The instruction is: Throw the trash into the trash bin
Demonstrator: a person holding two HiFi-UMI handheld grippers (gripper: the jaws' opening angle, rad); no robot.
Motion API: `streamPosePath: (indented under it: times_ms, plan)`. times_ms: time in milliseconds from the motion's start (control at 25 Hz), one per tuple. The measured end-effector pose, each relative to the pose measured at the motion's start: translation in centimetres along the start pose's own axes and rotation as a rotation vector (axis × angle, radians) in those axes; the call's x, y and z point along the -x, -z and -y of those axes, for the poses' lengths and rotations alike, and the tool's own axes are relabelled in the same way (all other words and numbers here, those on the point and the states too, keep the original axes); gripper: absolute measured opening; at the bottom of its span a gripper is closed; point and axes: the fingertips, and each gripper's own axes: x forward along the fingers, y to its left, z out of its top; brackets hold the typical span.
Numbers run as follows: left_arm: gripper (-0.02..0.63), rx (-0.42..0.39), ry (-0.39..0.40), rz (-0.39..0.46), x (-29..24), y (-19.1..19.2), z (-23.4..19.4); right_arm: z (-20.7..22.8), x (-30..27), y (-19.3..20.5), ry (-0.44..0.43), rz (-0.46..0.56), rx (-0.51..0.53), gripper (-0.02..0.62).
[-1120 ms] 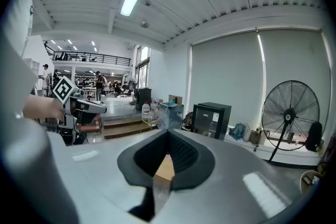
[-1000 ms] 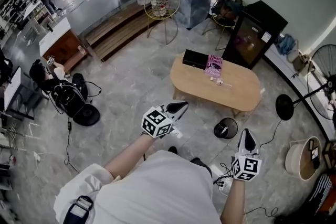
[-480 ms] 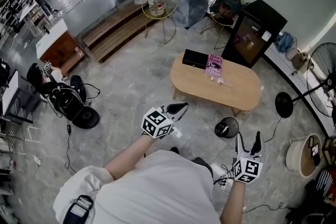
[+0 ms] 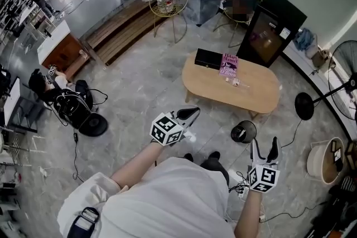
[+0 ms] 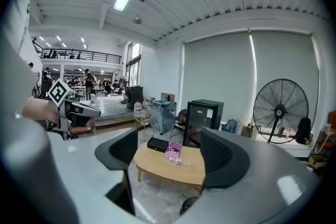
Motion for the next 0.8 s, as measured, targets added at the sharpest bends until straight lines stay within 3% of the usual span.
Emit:
streamPosePath:
  times_ms: [320,800]
  plan:
    - [0.008,0.005,-0.012,-0.011,-2.5,-0.3,-0.9,1.9,-2.7,0.5,-0.011,-0.023,-0.012,0.383]
    - [0.008,0.031,-0.074,-0.030,-9.4,-1.9,-2.9,6.7,-10.6,0.8,-0.119,-0.075,-0.009,0.382]
